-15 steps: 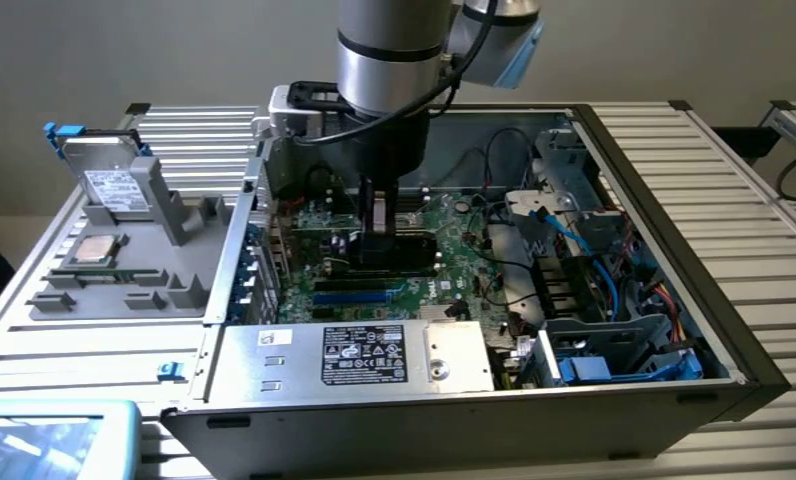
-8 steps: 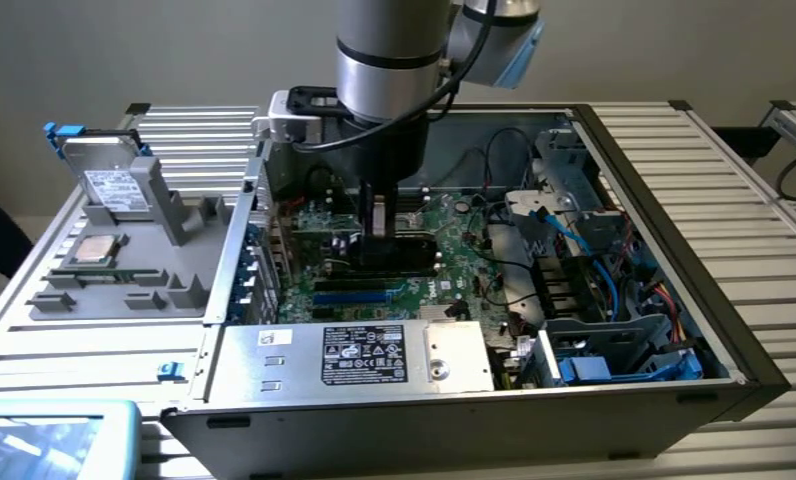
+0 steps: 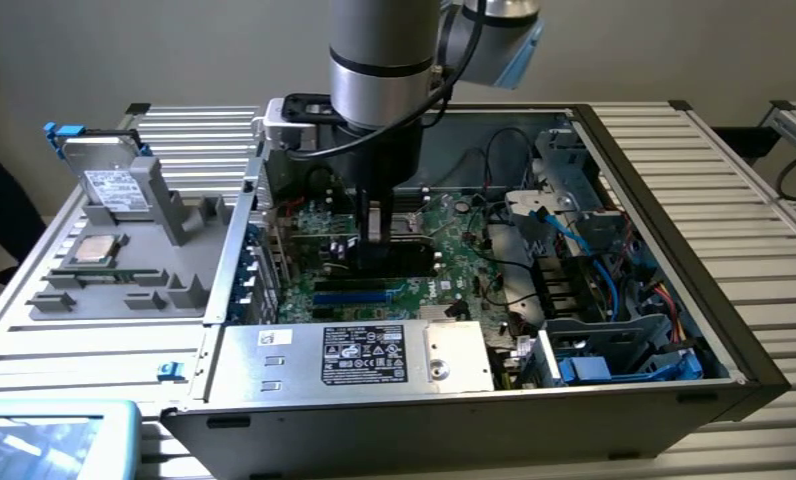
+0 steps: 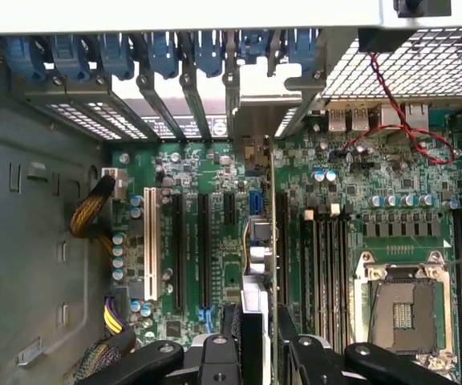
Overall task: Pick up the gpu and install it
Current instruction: 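Insert the gpu into the slot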
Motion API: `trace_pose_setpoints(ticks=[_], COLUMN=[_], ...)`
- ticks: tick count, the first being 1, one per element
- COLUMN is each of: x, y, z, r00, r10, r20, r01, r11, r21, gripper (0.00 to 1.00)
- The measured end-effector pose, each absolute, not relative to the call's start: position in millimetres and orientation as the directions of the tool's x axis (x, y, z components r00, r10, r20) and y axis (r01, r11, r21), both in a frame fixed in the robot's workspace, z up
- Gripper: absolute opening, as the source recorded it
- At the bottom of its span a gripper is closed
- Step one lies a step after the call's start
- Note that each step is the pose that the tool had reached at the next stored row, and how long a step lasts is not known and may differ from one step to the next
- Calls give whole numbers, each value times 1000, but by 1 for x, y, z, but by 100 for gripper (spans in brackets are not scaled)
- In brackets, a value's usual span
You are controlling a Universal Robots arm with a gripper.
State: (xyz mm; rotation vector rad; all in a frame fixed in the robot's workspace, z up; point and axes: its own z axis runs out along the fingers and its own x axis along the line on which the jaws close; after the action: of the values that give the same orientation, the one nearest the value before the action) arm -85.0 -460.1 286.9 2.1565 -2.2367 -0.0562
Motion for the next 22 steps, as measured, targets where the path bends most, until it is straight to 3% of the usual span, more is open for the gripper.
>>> trace_pose_setpoints(ticks=[22], x=[-99], y=[-464], z=[265], r00=[-38], r10=[-999], r20=[-4], r01=[-998], r11=[38], r21=[44], gripper=[28])
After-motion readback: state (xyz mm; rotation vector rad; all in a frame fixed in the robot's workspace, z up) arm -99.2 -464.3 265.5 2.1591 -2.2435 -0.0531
